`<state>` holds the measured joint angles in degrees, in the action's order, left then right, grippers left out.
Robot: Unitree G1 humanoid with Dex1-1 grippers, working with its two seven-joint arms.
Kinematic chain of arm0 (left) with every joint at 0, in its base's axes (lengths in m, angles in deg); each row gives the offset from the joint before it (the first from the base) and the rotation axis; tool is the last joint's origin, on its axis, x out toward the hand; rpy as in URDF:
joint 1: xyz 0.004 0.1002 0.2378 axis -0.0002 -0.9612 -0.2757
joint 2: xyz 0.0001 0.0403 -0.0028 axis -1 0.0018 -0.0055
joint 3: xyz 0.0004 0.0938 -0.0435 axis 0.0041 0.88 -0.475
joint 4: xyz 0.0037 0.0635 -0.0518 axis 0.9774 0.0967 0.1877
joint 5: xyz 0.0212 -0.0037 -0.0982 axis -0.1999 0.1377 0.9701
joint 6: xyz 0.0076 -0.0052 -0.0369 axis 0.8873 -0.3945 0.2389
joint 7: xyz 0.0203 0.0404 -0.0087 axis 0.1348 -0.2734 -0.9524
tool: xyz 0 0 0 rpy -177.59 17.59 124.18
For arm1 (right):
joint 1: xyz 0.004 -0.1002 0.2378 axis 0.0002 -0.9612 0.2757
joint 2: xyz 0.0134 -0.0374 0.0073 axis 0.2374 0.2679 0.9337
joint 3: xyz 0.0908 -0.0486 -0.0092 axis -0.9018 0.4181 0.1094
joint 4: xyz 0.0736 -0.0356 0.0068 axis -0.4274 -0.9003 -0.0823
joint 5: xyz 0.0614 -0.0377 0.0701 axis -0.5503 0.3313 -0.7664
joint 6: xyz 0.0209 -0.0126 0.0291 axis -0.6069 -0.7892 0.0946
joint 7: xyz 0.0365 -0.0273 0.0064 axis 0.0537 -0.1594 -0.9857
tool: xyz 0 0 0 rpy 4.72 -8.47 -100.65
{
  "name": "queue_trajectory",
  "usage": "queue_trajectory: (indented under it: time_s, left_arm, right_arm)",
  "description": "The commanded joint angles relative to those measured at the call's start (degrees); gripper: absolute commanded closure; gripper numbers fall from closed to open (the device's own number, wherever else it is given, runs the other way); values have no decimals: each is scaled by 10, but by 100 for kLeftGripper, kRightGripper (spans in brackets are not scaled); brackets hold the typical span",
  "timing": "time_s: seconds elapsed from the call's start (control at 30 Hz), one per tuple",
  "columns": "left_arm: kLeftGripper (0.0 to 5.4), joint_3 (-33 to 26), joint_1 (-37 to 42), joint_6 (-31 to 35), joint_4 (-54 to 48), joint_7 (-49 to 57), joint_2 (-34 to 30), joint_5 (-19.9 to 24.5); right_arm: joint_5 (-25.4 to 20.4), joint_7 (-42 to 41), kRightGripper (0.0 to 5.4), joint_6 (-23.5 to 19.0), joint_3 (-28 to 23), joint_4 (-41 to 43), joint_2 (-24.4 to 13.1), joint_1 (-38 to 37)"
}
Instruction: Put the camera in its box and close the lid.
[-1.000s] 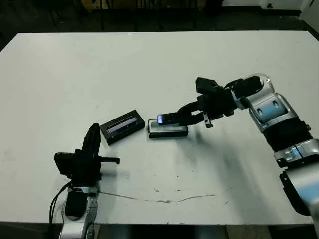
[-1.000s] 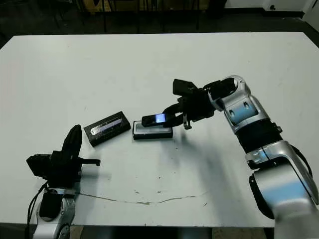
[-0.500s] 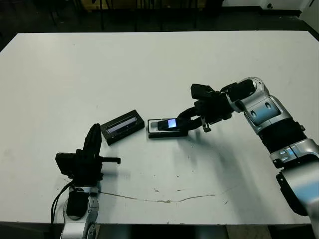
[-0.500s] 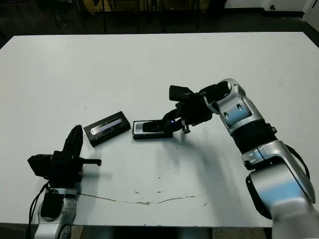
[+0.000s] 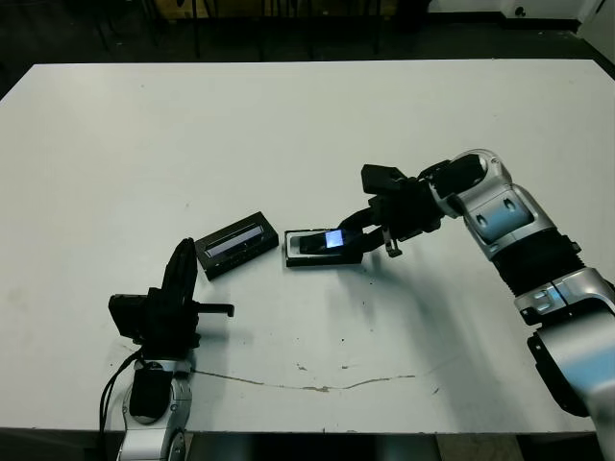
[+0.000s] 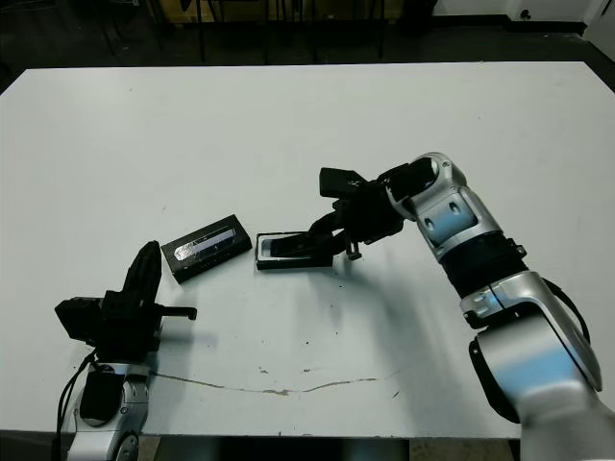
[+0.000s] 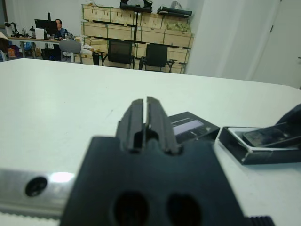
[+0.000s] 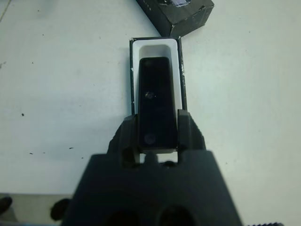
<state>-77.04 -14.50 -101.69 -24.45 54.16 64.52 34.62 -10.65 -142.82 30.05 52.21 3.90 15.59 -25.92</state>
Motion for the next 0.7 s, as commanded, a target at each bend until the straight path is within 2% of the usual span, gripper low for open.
queue_trajectory:
  time_s: [0.03,0.43,0.6,0.7]
  left_arm:
    - [540,1,-10,7,5,5,1,-4]
    - [540,2,-18,-5,8,-1,4,3]
    - [540,1,-20,1,6,2,8,7]
    - [540,1,-19,-1,9,1,8,6]
  right_arm:
    - [25,5,476,-3,27,-15,15,4]
    - [46,2,476,-5,54,-57,49,28]
    - [52,0,476,0,58,-56,52,22]
    - [58,-10,476,22,64,-51,43,20]
